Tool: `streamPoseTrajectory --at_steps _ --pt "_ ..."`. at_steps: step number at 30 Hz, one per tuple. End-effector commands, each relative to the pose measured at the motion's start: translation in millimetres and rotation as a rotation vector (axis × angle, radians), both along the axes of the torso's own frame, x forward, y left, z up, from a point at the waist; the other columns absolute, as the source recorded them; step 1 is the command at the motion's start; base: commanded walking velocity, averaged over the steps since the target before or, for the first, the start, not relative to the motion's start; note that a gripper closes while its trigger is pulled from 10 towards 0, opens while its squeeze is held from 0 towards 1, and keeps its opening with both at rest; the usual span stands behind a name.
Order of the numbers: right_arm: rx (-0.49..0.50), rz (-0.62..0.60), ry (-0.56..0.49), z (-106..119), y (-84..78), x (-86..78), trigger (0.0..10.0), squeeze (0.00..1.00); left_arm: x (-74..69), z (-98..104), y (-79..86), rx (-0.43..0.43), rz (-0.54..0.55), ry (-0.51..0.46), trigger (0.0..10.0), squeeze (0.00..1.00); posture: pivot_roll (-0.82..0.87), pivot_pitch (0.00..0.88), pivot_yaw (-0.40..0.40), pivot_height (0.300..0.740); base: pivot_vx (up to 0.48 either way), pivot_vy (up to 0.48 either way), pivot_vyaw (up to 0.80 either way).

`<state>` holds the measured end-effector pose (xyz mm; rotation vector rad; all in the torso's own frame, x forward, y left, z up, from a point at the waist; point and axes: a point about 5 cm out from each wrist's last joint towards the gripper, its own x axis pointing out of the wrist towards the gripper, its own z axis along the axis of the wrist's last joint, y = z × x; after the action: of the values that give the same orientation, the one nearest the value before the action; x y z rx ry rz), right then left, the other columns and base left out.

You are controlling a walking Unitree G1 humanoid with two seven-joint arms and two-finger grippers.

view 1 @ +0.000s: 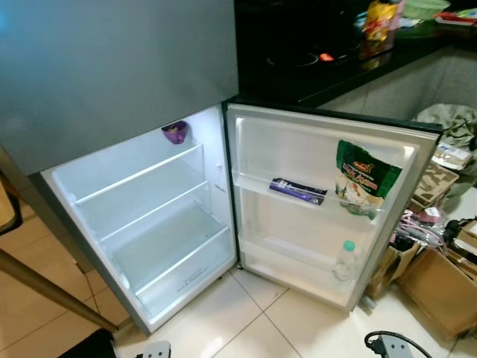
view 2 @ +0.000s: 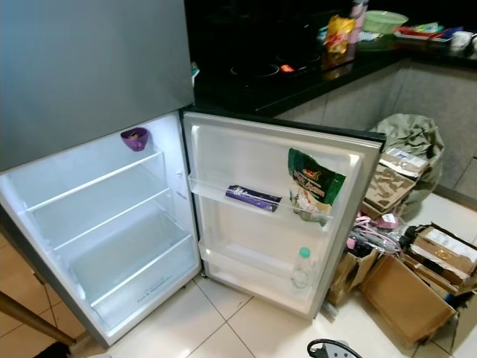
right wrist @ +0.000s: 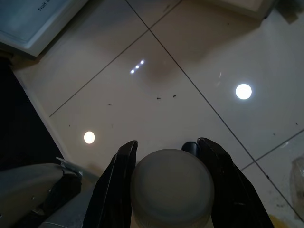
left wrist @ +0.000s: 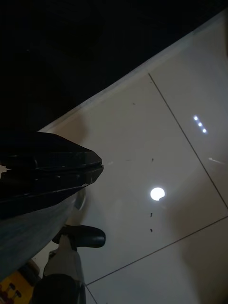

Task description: Restocking fridge

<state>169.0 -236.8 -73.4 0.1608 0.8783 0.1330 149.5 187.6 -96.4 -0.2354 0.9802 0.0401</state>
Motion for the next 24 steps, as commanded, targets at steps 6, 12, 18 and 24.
streamPoseTrajectory --at_steps 6,12,18,24 --pt "0.038 0.004 -0.024 1 5.2 4.0 10.0 0.00 -3.7 -1 -0.6 0.005 -0.016 0.010 10.0 0.00 -0.11 0.000 0.006 0.740 0.000 0.000 0.77" --pt "0.015 -0.046 -0.019 1 -1.2 1.2 10.0 0.00 -9.5 -4 -2.3 -0.001 -0.027 0.021 10.0 0.00 -0.11 0.005 0.001 0.740 0.000 0.000 0.52" --pt "-0.004 -0.081 -0.017 2 -5.2 1.9 10.0 0.00 -9.9 -4 -3.8 -0.011 -0.051 0.021 10.0 0.00 -0.11 0.006 0.002 0.740 0.000 -0.126 0.00" --pt "-0.003 -0.084 -0.022 2 -5.1 3.0 10.0 0.00 -8.0 -3 -2.9 -0.010 -0.053 0.017 10.0 0.00 -0.11 0.006 0.001 0.740 0.000 -0.405 0.00"
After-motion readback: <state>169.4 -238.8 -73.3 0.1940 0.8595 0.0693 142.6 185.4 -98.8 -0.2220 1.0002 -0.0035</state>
